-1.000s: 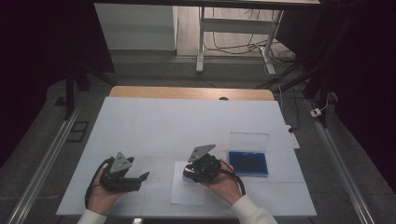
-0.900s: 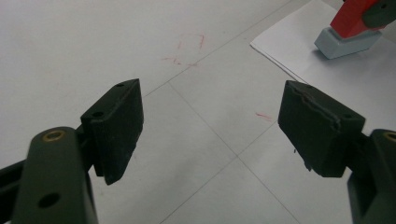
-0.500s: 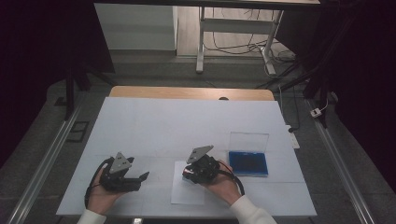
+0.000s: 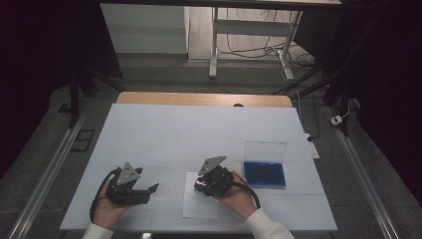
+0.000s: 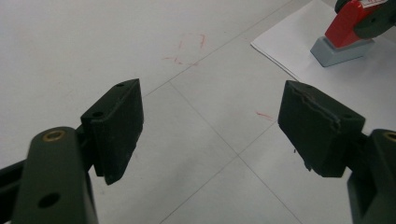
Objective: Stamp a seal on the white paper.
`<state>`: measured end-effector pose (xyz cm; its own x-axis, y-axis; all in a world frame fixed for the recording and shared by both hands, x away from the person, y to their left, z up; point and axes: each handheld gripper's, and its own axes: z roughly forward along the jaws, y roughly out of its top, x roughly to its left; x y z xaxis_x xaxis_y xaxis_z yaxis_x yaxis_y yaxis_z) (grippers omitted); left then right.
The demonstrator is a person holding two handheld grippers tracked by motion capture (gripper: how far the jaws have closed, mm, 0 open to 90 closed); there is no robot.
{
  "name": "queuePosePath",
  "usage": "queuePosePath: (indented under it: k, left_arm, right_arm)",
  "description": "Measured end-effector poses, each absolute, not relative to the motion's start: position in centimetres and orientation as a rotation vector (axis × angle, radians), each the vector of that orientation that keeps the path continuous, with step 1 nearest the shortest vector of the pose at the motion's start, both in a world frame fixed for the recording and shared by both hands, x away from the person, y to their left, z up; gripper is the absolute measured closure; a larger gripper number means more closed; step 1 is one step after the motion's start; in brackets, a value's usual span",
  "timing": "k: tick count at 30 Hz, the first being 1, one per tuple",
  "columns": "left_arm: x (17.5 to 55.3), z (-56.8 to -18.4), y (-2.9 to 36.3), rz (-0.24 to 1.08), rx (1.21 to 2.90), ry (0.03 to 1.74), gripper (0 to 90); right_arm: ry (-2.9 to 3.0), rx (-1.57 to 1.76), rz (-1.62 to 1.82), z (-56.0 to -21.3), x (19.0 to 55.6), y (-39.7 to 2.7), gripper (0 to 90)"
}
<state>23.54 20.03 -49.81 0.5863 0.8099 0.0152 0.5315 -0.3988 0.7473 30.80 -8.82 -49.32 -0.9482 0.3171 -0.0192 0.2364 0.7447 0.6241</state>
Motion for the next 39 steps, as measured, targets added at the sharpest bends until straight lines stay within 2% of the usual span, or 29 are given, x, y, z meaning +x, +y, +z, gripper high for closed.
queuePosePath:
  k: [39]
  left_arm:
    - [23.56,-49.94,19.98,0.491,2.105,1.06,23.3]
  right_arm:
    - [2.821,0.438,0.923,-49.68,30.59,-8.49,70.8]
